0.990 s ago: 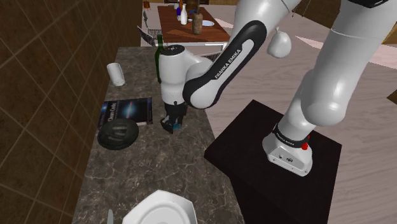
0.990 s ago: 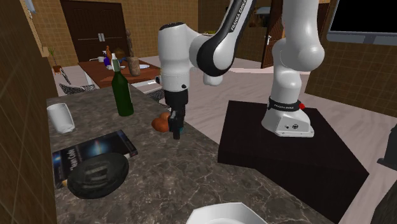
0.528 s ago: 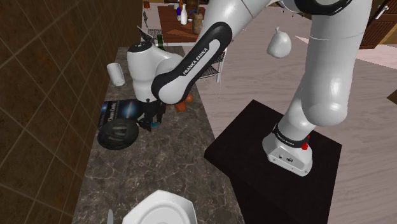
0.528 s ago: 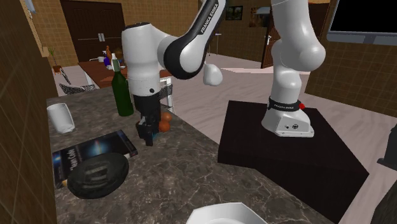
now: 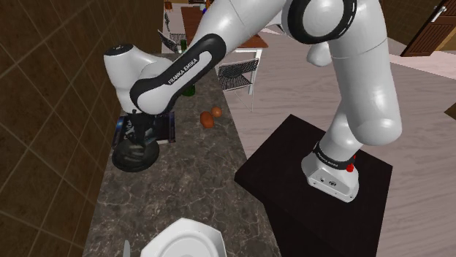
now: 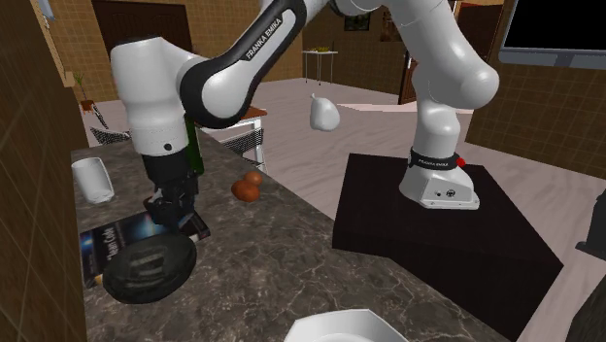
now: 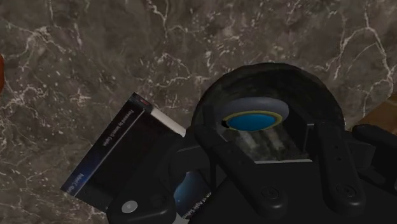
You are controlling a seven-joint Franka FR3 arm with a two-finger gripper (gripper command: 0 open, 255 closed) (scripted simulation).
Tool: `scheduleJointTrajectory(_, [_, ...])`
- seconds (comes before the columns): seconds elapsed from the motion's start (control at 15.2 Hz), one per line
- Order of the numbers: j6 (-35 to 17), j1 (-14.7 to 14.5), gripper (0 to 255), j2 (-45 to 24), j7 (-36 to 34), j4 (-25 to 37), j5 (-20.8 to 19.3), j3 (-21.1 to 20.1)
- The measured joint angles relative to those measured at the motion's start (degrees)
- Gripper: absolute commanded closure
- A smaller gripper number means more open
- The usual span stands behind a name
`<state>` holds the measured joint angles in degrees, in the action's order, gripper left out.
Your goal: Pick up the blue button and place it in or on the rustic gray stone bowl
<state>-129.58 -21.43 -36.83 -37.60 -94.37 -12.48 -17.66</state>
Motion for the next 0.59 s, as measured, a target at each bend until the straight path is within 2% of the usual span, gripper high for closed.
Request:
scheduleJointTrajectory(0.13, [3.3,-1.4,255,-4.3,0.2,7.7,-0.4,0.4])
scheduleJointTrajectory(0.33, [9.7,-3.7,255,-13.1,1.2,23.1,-0.9,1.3])
scheduleJointTrajectory(0.4, [10.7,-4.2,255,-14.7,1.3,25.5,-0.9,1.5])
scheduleJointTrajectory(0.59, [10.3,-4.6,255,-16.7,1.3,27.2,-1.2,1.8])
